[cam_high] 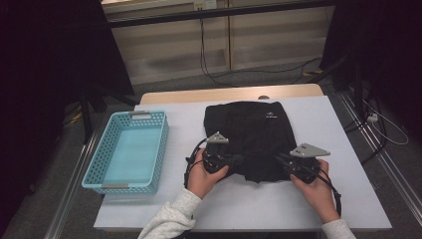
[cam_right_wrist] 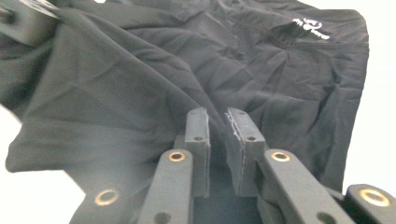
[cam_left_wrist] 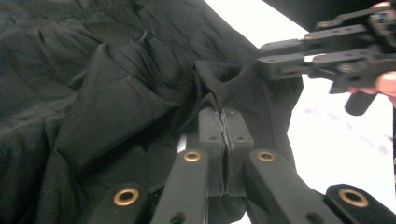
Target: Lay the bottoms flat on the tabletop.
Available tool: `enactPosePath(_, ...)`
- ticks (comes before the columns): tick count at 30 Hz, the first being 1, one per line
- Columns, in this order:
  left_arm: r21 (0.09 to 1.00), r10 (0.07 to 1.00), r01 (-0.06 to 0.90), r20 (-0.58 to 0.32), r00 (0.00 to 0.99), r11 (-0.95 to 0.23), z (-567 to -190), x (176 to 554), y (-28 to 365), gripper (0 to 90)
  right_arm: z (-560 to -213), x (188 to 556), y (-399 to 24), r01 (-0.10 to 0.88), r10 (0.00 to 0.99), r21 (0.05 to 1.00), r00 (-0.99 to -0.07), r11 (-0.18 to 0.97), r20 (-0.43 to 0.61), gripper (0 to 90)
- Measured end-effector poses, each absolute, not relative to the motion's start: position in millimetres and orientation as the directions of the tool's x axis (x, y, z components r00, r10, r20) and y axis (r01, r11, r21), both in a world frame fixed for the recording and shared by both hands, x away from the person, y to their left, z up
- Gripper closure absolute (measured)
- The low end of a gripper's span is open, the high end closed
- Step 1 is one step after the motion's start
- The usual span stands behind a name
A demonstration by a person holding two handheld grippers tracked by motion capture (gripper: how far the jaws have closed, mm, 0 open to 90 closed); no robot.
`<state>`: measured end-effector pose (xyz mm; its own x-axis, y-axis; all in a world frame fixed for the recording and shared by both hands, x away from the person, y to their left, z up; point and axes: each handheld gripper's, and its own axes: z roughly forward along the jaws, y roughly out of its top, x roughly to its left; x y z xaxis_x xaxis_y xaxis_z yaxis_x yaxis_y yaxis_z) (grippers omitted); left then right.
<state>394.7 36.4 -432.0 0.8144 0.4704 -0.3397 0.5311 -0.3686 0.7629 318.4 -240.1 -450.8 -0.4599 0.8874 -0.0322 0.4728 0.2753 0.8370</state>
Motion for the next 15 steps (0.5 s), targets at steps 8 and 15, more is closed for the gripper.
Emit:
enactPosePath(8,0.762,0.479,0.526,-0.325,0.815,-0.378,-430.8,393.9,35.3,88.3,-441.6,290.8,-252.6,0.474,0.897,0.84,-0.441,0.264,-0.033,63.6)
enactPosePath(15,0.754,0.489,0.535,-0.327,0.809,-0.38,-433.2,395.1,36.6,88.3,-448.2,271.4,-248.1,0.498,0.867,0.814,-0.498,0.299,-0.014,65.2)
